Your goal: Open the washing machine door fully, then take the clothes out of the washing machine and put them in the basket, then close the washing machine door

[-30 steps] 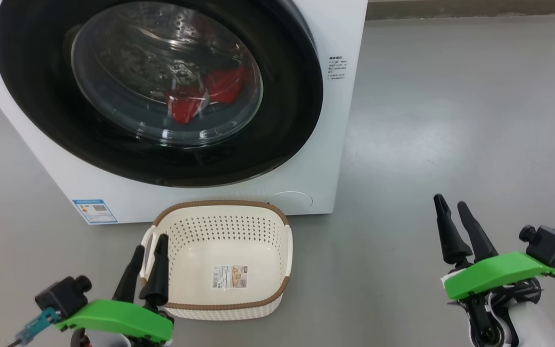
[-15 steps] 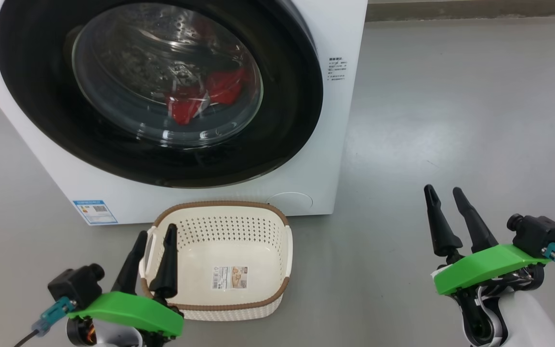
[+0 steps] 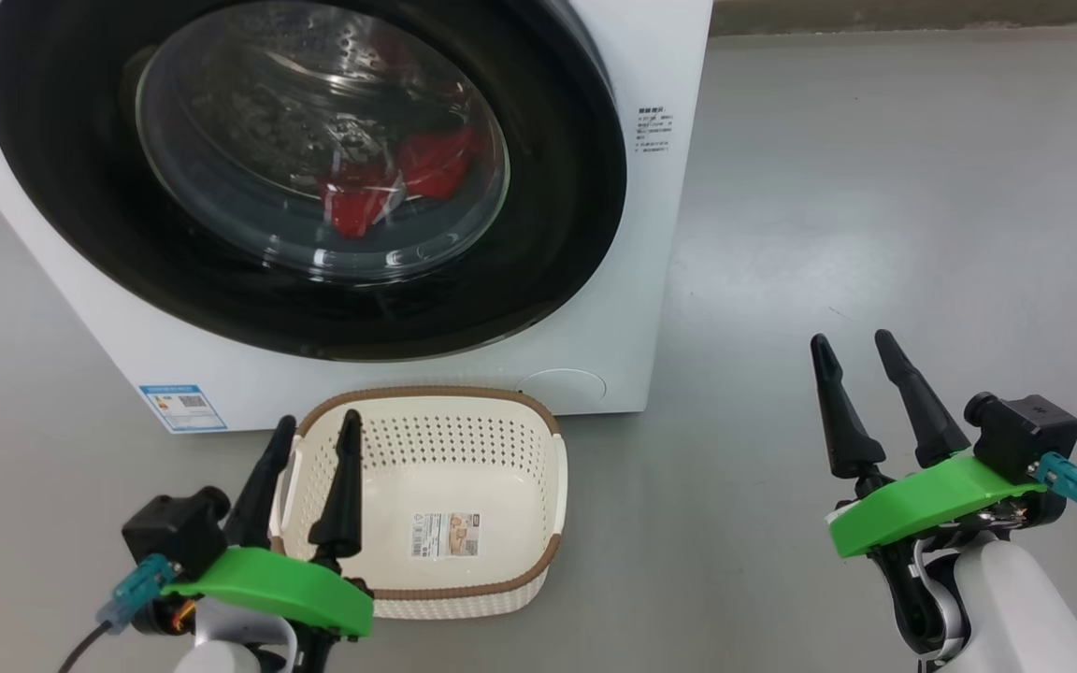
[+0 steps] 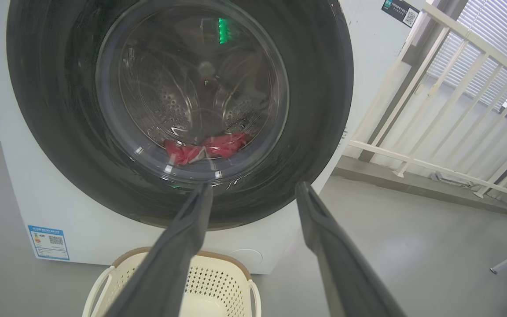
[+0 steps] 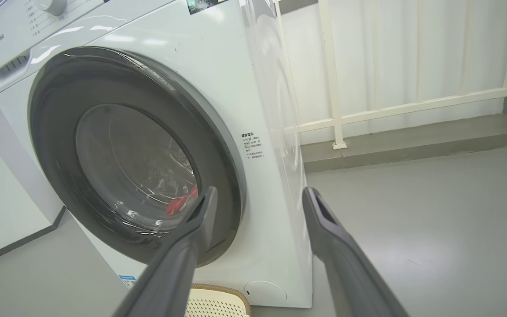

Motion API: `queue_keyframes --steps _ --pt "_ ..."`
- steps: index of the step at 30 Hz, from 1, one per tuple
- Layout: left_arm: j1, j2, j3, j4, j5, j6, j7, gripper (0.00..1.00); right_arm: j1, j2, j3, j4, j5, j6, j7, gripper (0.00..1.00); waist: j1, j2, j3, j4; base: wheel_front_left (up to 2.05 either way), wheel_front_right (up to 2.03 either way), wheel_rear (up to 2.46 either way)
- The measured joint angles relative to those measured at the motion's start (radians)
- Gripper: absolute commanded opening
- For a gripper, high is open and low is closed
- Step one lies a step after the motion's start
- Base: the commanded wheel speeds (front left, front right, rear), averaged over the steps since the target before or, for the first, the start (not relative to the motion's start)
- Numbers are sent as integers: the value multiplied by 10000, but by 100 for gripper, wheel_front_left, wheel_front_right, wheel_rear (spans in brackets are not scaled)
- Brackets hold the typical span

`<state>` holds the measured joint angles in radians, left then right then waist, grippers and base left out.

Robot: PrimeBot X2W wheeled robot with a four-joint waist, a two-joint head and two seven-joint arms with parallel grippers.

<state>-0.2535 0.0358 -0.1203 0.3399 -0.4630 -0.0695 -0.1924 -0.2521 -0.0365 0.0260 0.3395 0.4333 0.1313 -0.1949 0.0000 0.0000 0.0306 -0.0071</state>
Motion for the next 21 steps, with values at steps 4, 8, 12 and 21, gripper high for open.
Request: queue_keyframes --steps 4,8,12,21 --pt "-197 0 -69 -2 397 4 -128 100 -27 -12 105 4 -408 0 -94 100 0 0 24 7 0 0 0" --pt "-360 0 -94 -17 844 90 -230 100 -256 -19 157 35 -863 2 -230 100 0 0 23 6 0 0 0" --pt "-383 0 -115 -40 1304 121 -357 100 -404 -56 171 98 -1300 2 -341 100 0 0 24 -5 0 0 0" --pt "-567 0 -188 -150 2146 196 -571 100 -473 -127 198 148 -2150 2 -571 100 0 0 139 -8 0 0 0"
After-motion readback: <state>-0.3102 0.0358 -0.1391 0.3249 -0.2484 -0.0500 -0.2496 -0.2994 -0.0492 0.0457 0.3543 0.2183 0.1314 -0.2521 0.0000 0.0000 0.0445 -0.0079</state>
